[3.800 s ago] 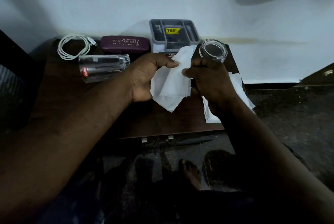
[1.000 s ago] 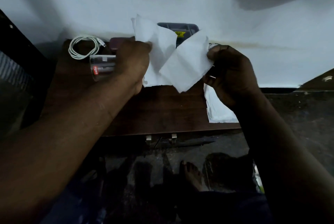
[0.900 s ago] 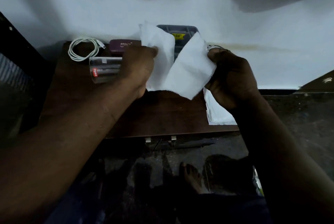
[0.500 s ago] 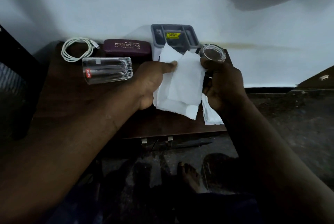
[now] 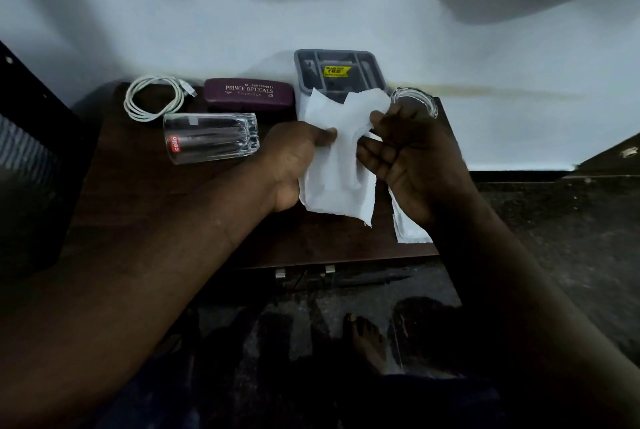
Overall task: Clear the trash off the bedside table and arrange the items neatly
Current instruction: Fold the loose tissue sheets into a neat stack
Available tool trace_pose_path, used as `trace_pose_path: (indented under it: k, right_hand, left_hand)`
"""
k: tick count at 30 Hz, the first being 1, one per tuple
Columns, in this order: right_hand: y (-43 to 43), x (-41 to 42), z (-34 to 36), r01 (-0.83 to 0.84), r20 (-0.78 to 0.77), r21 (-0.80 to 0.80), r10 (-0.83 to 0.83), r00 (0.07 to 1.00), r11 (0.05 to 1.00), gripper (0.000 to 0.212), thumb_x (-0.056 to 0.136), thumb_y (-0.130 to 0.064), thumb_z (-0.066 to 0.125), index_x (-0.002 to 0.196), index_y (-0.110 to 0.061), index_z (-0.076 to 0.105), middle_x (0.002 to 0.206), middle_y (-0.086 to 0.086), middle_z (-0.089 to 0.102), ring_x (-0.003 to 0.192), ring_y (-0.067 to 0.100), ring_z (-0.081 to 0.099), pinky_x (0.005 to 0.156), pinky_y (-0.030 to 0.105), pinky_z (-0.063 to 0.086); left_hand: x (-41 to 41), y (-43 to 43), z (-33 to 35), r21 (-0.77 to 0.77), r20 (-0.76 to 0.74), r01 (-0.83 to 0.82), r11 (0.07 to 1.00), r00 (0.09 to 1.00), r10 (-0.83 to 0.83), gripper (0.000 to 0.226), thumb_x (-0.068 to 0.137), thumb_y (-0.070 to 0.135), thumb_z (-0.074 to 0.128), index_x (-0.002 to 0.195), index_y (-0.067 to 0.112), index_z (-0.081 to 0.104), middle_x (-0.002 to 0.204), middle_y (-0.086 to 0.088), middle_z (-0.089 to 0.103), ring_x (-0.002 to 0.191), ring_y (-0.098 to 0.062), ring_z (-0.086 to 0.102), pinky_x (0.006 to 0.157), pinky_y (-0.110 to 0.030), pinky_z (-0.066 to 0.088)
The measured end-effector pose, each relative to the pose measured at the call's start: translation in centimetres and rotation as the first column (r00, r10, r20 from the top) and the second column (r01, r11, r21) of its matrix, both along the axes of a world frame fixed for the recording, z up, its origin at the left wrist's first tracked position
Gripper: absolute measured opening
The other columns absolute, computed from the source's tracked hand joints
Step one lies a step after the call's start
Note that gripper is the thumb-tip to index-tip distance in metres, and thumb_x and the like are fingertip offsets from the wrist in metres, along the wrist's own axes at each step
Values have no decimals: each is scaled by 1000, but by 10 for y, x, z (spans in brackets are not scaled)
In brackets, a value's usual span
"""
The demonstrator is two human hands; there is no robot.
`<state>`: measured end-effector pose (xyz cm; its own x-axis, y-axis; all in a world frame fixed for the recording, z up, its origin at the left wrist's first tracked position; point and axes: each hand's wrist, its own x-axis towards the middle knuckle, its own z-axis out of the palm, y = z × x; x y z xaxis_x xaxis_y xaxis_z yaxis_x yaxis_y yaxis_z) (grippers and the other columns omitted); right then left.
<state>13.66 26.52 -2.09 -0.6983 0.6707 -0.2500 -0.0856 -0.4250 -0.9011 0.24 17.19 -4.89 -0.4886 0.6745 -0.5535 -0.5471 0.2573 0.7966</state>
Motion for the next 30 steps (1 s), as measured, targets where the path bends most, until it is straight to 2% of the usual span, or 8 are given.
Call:
trace_pose_path:
  k: [4,10,19,21,24,25,28,30]
  right_hand:
    - [-1,0,2,-68,-3,40,68,998,997,31,90,-8,64,70,-27,76,89,-4,78,90,22,77,89,35,59]
    - [-5,-2,4,-48,8,41,48,999,998,44,93,3,61,61,-26,72,81,-3,72,71,16,70,73,29,57]
    - [-9,-2,8,-56,126,128,40,991,990,49,93,-1,60,55,-30,70,73,-8,71,69,13,70,72,27,58]
    - [-11,-3,9,12,186,185,-47,981,983,41,89,0,62,59,-27,70,70,-5,70,65,14,70,66,29,59]
    - [-7,-1,7,46,397,540,-302,867,841,10,76,-12,63,78,-10,72,69,6,72,65,23,70,70,43,64]
    - [-6,1,7,-18,459,666,-391,798,745,19,73,-19,61,82,-7,72,71,8,73,67,23,71,74,42,64]
    - [-18,1,11,-175,452,847,-507,734,502,23,70,-32,57,69,-11,65,60,-1,67,60,3,62,60,13,47]
    - [-27,-1,11,-185,466,808,-414,782,560,20,71,-30,59,65,-11,65,56,2,64,55,9,62,62,19,51]
  left_hand:
    - [1,0,-1,-2,-14,-13,1000,1000,13,22,90,9,70,111,5,75,101,-13,79,94,-35,75,82,-47,61]
    - [-2,-1,1,-30,-41,-6,1000,999,5,14,92,14,70,105,10,75,95,-8,80,89,-31,76,75,-44,61]
    - [2,0,0,-49,-195,8,999,981,-18,25,97,23,67,117,10,73,110,-7,77,101,-30,72,95,-50,56]
    - [-1,1,-2,-55,-237,-54,997,971,40,16,99,24,65,109,14,73,108,-4,75,102,-28,70,94,-46,56]
    - [-9,2,-2,-85,-291,-149,985,949,118,10,100,26,64,92,21,67,98,4,70,95,-21,67,88,-38,52]
    - [-10,2,-3,-85,-305,-156,984,944,124,9,100,27,64,95,20,68,99,4,70,95,-21,66,88,-38,52]
    - [-8,0,-4,-92,-377,-87,992,925,46,13,100,25,63,106,18,71,102,1,71,94,-20,66,85,-34,52]
    - [-3,-2,-6,-76,-367,36,996,928,-61,9,100,20,62,95,19,70,97,-1,75,86,-18,71,77,-30,56]
